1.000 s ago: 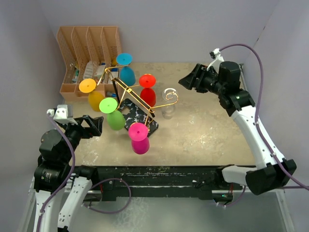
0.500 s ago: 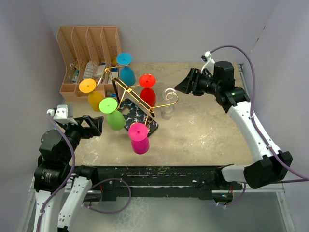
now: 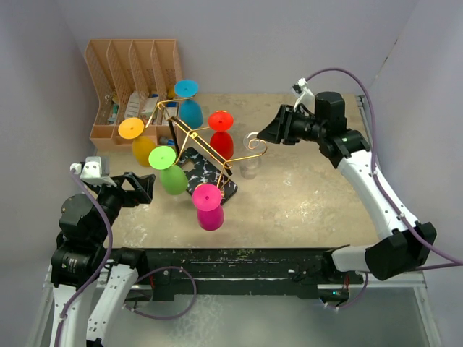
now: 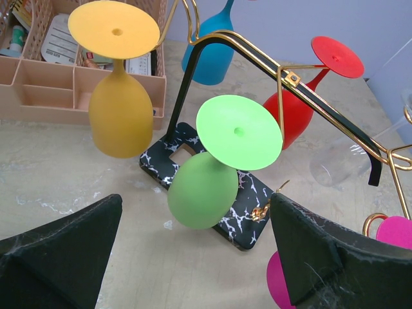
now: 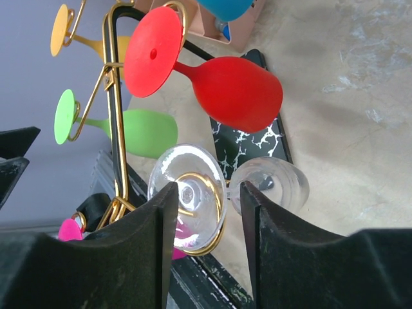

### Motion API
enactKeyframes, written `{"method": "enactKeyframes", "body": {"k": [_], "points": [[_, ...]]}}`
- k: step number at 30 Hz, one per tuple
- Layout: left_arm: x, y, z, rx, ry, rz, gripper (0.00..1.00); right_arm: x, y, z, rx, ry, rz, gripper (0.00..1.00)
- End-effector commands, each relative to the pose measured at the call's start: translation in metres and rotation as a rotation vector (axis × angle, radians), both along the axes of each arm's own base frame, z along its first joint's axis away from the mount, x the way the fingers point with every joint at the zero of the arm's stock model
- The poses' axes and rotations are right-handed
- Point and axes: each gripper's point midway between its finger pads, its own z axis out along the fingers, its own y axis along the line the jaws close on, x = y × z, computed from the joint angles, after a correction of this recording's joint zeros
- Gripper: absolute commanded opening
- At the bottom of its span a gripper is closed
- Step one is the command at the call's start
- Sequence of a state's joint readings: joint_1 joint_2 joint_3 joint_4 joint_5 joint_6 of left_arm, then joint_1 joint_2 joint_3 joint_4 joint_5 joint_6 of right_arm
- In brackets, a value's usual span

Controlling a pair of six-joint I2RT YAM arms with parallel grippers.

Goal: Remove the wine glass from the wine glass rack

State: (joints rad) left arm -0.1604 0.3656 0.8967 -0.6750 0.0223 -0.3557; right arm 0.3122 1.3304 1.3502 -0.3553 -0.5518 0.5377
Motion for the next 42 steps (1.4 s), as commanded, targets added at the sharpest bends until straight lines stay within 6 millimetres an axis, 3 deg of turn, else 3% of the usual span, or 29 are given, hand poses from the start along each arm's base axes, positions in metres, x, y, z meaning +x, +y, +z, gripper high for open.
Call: {"method": "enactKeyframes", "body": {"k": [1,6,16,30,42], "points": [[0.003,-0.002,0.011,-0.004,-0.044,-0.011,0.99,-0.002,0.013,0.028,0.034,-0.091,0.063,0.42],[0.002,-0.002,0.011,-0.005,-0.044,-0.011,0.99,-0.002,0.015,0.027,0.038,-0.088,0.069,0.31],[0.003,-0.002,0.010,-0.004,-0.041,-0.009,0.99,-0.008,0.017,0.037,0.073,-0.108,0.085,0.27],[0.004,-0.002,0.009,-0.003,-0.038,-0.008,0.99,-0.018,0.021,0.045,0.113,-0.114,0.118,0.26],[0.004,-0.002,0.009,-0.003,-0.039,-0.009,0.99,-0.028,0.024,0.032,0.089,-0.074,0.152,0.29]]}}
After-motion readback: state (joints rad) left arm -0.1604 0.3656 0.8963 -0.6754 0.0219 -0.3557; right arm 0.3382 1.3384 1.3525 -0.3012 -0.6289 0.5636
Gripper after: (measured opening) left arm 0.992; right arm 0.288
